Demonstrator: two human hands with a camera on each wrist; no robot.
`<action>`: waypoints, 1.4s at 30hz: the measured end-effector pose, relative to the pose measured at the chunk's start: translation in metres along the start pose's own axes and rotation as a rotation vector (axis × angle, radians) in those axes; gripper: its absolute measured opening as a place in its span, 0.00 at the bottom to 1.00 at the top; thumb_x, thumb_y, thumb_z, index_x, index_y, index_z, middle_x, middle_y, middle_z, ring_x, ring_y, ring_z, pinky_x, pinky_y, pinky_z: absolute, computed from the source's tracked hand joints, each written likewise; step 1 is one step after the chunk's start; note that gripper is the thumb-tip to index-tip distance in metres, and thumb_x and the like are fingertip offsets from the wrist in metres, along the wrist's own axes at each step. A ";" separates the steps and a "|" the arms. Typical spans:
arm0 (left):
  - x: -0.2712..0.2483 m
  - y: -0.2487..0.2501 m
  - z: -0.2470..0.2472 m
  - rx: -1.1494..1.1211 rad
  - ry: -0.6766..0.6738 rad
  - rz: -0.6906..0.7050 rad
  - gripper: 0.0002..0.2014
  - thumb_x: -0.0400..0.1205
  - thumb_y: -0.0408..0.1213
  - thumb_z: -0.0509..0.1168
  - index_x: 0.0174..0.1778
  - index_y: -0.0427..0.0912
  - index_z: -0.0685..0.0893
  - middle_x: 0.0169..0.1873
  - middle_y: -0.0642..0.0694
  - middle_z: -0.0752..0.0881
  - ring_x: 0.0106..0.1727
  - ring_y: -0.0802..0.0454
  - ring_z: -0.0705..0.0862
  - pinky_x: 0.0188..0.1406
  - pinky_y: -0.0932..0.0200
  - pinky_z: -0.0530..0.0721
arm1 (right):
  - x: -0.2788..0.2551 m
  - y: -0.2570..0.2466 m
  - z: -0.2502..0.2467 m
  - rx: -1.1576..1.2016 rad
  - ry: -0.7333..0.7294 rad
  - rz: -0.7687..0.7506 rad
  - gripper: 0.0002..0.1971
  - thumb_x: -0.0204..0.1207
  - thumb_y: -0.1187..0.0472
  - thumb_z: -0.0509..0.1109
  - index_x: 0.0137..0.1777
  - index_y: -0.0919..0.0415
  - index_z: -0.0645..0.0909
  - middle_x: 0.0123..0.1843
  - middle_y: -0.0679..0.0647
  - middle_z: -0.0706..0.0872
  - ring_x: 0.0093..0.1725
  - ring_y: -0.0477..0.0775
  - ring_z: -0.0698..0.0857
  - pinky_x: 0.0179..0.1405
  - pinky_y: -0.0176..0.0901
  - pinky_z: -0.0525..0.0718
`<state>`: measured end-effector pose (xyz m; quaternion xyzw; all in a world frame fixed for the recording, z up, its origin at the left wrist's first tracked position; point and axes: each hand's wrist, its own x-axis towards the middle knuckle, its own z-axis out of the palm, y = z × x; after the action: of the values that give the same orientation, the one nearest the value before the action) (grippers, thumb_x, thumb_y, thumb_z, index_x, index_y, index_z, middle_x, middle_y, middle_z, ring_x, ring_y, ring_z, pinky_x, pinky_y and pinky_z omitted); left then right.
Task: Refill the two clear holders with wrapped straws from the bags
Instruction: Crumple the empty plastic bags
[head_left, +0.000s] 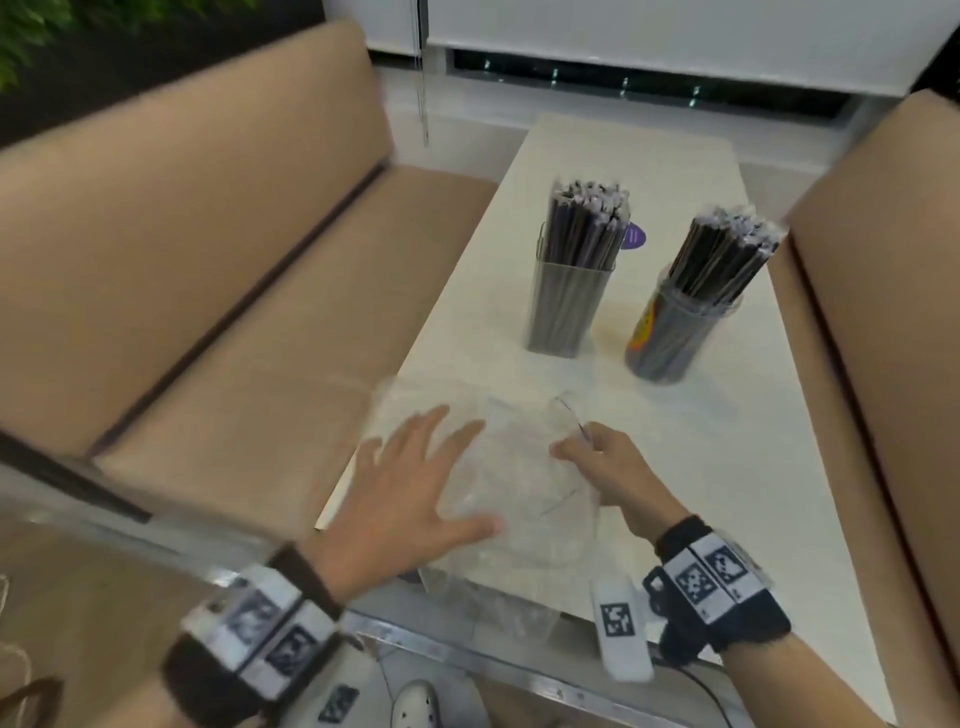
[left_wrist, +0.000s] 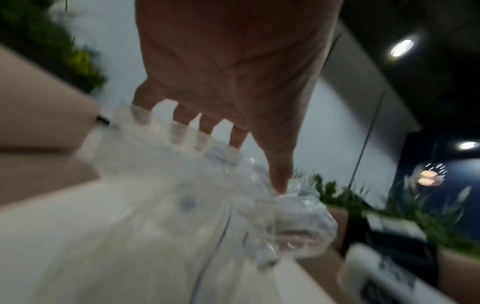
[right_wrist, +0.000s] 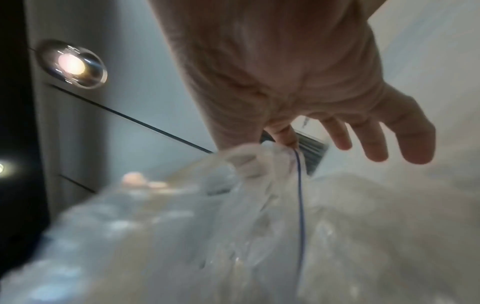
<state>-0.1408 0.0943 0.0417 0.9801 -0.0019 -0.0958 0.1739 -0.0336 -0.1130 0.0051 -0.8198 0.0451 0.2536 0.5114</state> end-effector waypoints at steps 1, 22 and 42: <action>0.004 -0.001 0.024 0.018 -0.073 -0.075 0.52 0.64 0.79 0.54 0.82 0.65 0.40 0.85 0.49 0.39 0.86 0.46 0.43 0.80 0.32 0.50 | 0.005 0.006 0.004 0.034 0.005 0.041 0.10 0.71 0.52 0.71 0.42 0.56 0.74 0.44 0.54 0.79 0.43 0.55 0.76 0.40 0.48 0.72; 0.051 0.031 0.023 -0.525 0.322 -0.017 0.13 0.71 0.30 0.62 0.48 0.50 0.77 0.32 0.47 0.86 0.33 0.44 0.83 0.32 0.52 0.80 | -0.042 -0.002 -0.008 -0.380 -0.003 -0.583 0.42 0.69 0.30 0.68 0.80 0.26 0.51 0.86 0.37 0.50 0.85 0.43 0.53 0.82 0.53 0.58; 0.046 0.101 0.018 -1.124 -0.138 0.071 0.41 0.73 0.50 0.73 0.77 0.70 0.57 0.71 0.59 0.74 0.62 0.62 0.85 0.58 0.54 0.86 | -0.040 0.026 -0.066 0.224 0.172 -0.503 0.29 0.57 0.65 0.88 0.57 0.50 0.82 0.55 0.44 0.88 0.53 0.40 0.86 0.48 0.35 0.84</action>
<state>-0.0960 -0.0082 0.0509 0.7277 0.0050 -0.1402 0.6714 -0.0526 -0.1892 0.0254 -0.7621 -0.0886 0.0418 0.6401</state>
